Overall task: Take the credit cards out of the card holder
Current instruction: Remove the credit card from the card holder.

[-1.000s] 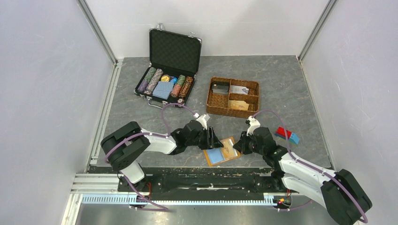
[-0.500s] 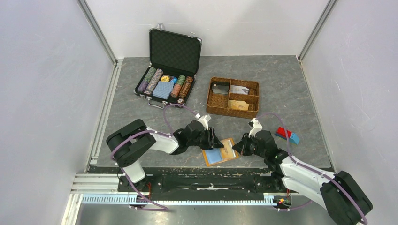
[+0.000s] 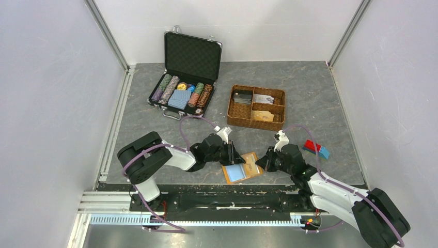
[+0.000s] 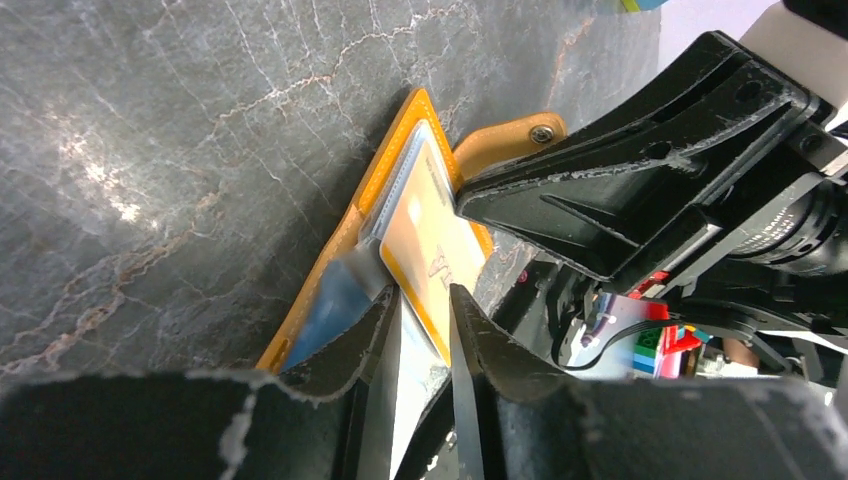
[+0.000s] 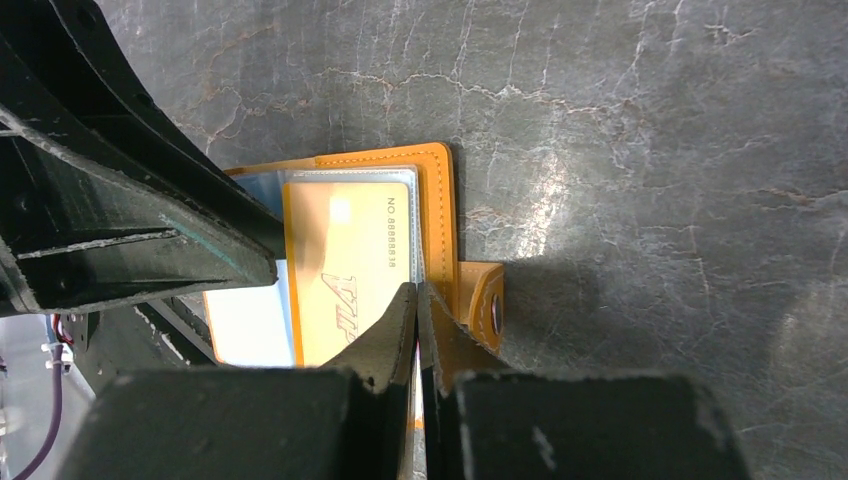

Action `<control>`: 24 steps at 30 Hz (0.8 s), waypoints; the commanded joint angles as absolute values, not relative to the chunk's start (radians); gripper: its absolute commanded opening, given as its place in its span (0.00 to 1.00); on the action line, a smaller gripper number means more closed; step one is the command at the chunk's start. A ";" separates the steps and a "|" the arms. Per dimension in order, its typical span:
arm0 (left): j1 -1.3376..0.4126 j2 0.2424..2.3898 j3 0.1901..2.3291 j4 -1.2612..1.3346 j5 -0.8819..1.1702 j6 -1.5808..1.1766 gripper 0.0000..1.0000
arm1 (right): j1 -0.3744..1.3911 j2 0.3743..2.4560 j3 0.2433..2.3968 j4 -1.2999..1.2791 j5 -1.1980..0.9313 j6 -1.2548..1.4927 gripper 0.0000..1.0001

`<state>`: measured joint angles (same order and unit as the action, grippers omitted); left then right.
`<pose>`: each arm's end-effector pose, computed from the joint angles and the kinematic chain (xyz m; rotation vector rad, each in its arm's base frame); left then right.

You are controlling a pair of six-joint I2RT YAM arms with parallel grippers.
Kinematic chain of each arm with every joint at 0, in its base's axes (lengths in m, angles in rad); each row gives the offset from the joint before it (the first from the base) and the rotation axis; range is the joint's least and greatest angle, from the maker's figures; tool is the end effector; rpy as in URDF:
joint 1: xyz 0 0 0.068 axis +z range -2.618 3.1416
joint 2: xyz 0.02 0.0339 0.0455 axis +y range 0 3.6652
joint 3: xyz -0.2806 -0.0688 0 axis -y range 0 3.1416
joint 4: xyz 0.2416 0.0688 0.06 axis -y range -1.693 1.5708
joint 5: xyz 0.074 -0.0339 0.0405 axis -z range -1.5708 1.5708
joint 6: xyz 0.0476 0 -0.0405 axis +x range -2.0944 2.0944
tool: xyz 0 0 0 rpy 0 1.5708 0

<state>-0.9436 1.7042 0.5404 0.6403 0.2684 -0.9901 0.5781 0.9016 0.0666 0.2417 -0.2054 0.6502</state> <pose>0.1728 -0.2599 0.1336 0.1322 2.4209 -1.3341 0.1225 0.0915 0.1273 -0.0430 2.3007 0.8976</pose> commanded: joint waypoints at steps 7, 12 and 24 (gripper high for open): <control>-0.948 1.692 0.519 0.832 0.328 -1.068 0.26 | 0.583 0.902 0.029 0.189 -0.237 0.669 0.00; -0.945 1.691 0.504 0.851 0.322 -1.078 0.09 | 0.583 0.885 0.017 0.187 -0.225 0.686 0.00; -0.905 1.670 0.520 0.713 0.308 -1.045 0.02 | 0.583 0.853 0.008 0.179 -0.188 0.709 0.00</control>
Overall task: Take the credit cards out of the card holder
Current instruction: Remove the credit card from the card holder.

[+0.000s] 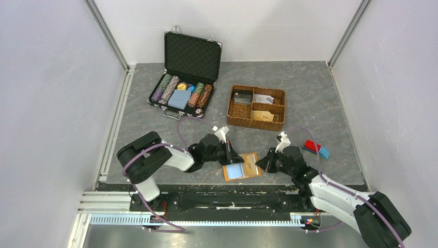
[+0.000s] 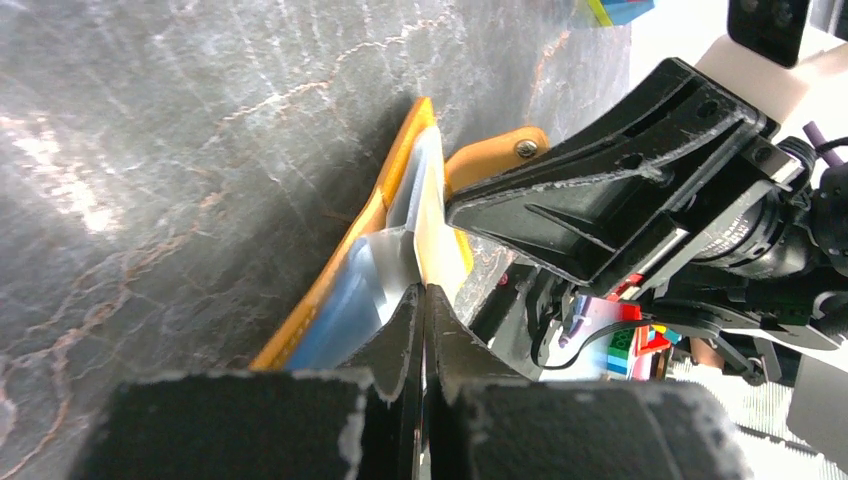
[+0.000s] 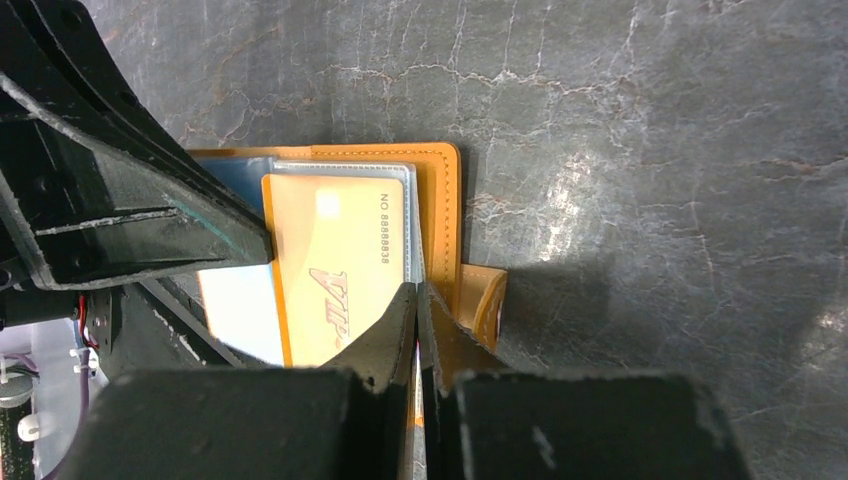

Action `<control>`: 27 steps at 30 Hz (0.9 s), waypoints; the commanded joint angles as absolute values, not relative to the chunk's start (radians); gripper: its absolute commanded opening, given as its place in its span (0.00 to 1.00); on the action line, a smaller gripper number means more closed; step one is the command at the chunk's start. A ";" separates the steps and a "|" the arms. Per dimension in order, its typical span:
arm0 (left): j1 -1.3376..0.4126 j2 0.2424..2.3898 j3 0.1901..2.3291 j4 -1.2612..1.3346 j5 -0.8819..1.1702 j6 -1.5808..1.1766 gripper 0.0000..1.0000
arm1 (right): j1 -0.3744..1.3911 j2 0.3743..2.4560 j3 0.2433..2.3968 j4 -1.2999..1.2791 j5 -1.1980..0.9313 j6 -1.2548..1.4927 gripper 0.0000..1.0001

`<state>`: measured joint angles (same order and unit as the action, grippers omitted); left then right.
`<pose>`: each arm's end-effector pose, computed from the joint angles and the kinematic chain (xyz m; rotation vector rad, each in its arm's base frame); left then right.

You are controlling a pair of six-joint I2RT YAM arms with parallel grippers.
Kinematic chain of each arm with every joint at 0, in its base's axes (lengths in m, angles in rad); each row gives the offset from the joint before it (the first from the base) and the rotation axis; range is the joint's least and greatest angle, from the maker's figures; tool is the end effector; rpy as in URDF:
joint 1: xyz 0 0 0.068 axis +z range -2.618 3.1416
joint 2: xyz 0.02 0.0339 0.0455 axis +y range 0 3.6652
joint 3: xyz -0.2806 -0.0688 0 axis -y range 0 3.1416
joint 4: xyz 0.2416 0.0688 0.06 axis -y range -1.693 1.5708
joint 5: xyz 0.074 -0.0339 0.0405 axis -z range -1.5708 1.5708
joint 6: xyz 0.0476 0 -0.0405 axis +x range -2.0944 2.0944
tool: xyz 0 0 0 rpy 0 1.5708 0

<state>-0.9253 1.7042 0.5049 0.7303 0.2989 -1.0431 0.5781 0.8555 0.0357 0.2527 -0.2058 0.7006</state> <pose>0.1738 -0.2541 0.1343 0.0797 2.3886 -1.4159 0.1173 0.0881 0.1249 0.0106 2.2842 0.9356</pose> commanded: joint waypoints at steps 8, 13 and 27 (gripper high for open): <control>-0.821 1.681 0.503 0.727 0.406 -1.014 0.02 | 0.582 0.776 0.099 0.066 -0.188 0.689 0.00; -0.816 1.687 0.510 0.732 0.443 -0.997 0.02 | 0.583 0.744 0.171 0.002 -0.185 0.668 0.01; -0.818 1.695 0.536 0.614 0.420 -0.942 0.27 | 0.583 0.811 0.178 0.115 -0.254 0.670 0.05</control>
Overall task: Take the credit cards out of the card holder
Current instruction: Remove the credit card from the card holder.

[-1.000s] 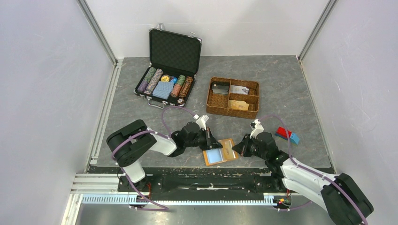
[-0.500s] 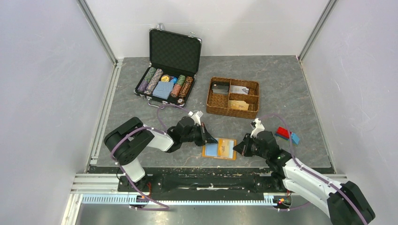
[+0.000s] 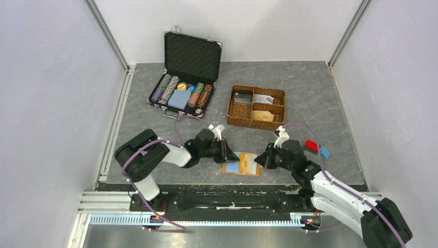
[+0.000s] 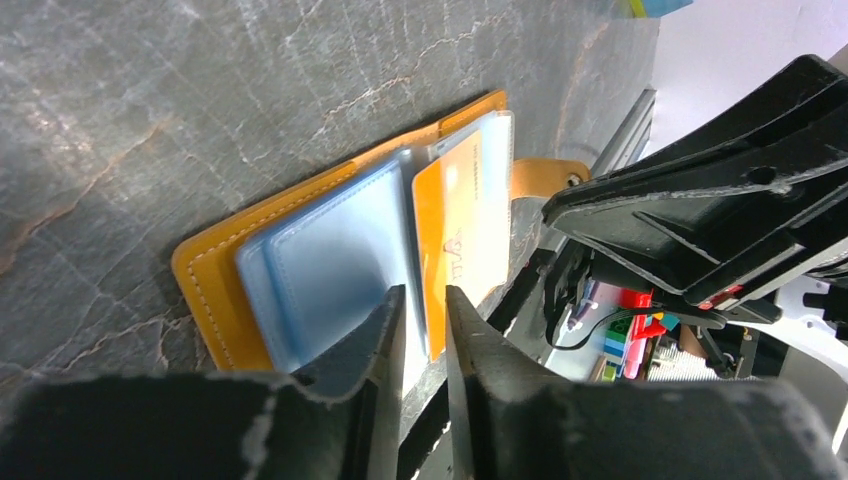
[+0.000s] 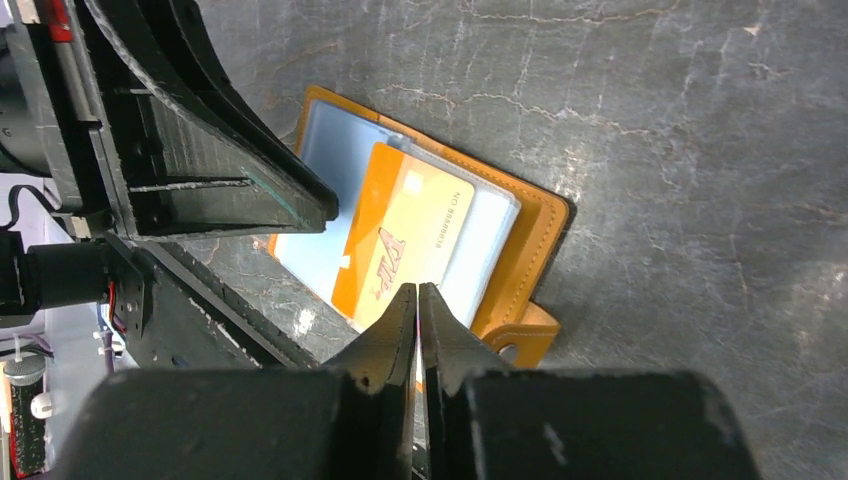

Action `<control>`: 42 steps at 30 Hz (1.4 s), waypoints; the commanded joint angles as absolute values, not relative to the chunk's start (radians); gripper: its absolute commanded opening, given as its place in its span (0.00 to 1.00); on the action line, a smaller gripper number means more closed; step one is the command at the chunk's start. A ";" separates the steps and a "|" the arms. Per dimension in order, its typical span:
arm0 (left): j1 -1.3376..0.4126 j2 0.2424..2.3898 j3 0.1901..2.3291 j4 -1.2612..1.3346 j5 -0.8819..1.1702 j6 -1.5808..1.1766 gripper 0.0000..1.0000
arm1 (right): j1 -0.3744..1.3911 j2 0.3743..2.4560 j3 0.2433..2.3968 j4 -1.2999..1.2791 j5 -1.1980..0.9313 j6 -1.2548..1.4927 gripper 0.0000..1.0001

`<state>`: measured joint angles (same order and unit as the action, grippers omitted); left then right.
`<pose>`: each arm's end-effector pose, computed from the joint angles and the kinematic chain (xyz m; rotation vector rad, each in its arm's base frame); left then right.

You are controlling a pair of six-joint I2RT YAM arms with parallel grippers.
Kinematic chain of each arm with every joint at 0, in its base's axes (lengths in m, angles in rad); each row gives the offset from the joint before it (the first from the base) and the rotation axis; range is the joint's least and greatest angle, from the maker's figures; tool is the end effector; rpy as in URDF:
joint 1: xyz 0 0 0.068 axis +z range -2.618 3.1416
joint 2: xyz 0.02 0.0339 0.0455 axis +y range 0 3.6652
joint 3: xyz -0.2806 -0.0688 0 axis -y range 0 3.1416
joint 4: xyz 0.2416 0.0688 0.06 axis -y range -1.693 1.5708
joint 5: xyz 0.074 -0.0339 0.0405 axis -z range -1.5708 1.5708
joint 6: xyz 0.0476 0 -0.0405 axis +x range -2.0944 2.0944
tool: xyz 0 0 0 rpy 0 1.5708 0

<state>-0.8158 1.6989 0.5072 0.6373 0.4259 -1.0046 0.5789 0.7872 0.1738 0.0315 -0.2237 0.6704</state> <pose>0.1918 -0.2325 0.1278 0.0630 2.4756 -1.4076 0.1237 0.0934 0.1561 -0.0338 2.2973 0.9320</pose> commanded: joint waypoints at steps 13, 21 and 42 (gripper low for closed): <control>-0.837 1.757 0.546 0.670 0.437 -0.958 0.45 | 0.583 0.965 0.081 0.256 -0.266 0.697 0.11; -0.851 1.792 0.557 0.726 0.460 -0.982 0.45 | 0.583 0.978 0.049 0.257 -0.245 0.694 0.11; -0.851 1.836 0.541 0.844 0.501 -1.057 0.36 | 0.584 0.971 0.026 0.273 -0.234 0.693 0.11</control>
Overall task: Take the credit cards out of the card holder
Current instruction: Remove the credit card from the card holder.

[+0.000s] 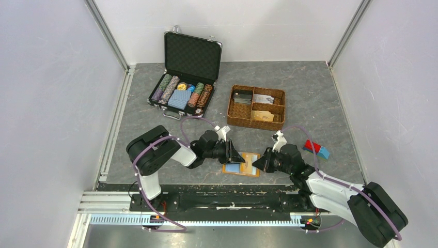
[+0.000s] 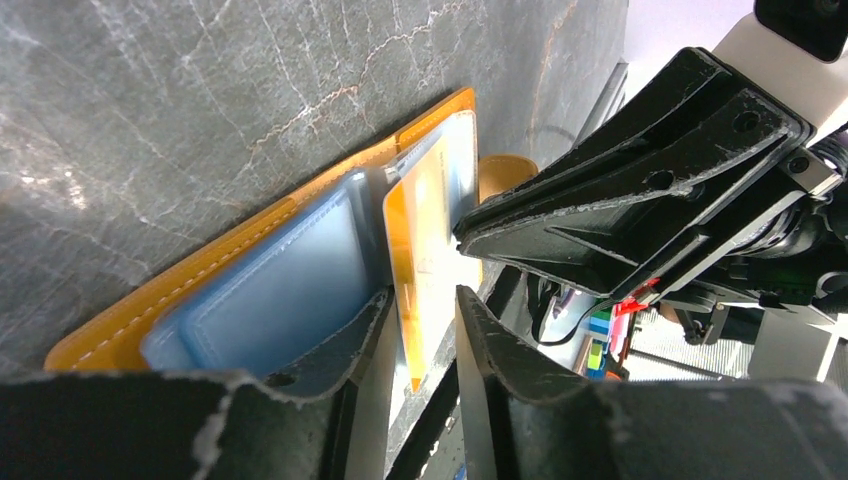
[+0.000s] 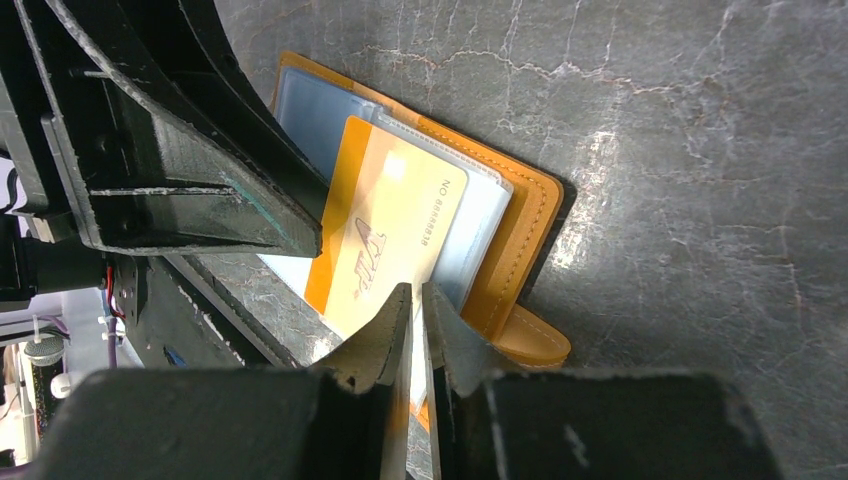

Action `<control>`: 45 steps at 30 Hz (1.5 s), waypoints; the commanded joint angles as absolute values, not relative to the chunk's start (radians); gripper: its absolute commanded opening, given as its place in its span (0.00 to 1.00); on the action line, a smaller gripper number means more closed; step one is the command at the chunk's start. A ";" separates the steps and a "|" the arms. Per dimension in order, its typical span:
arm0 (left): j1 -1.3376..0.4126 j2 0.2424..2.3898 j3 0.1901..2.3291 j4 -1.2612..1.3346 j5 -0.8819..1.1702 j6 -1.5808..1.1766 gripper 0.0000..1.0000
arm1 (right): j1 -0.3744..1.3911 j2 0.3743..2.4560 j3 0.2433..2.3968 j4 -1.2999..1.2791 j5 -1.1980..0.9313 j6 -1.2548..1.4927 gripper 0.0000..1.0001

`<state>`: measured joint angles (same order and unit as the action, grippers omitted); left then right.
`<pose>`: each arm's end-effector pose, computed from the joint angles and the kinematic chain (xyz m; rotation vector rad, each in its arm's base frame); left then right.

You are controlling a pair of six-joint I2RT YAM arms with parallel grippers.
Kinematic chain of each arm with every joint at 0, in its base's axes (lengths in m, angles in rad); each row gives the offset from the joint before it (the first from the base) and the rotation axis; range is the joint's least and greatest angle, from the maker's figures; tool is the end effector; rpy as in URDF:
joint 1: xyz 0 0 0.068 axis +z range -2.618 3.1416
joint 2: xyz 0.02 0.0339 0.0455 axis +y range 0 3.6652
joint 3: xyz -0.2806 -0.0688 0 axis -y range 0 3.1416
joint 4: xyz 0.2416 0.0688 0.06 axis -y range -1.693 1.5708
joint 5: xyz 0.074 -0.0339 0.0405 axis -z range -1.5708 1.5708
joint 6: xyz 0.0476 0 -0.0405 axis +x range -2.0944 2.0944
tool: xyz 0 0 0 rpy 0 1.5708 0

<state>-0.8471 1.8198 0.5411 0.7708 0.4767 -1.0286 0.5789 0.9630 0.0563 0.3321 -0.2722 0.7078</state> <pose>0.1941 -0.2526 0.1148 0.1258 2.4594 -1.5059 0.1240 0.0963 0.1254 -0.0228 2.3084 1.0033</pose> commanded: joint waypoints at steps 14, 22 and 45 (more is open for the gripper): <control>-0.857 1.820 0.531 0.847 0.501 -1.078 0.10 | 0.582 0.984 0.032 0.272 -0.228 0.686 0.11; -0.821 1.716 0.492 0.723 0.430 -1.061 0.02 | 0.583 0.987 0.041 0.267 -0.207 0.677 0.10; -0.755 1.268 0.404 0.530 0.322 -1.103 0.02 | 0.583 0.909 0.205 0.415 -0.436 0.625 0.38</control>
<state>-0.7528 1.3113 0.4118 0.4911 0.3042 -1.0592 0.5808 0.9321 0.1738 0.2615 -0.3275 0.6140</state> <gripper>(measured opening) 0.032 0.346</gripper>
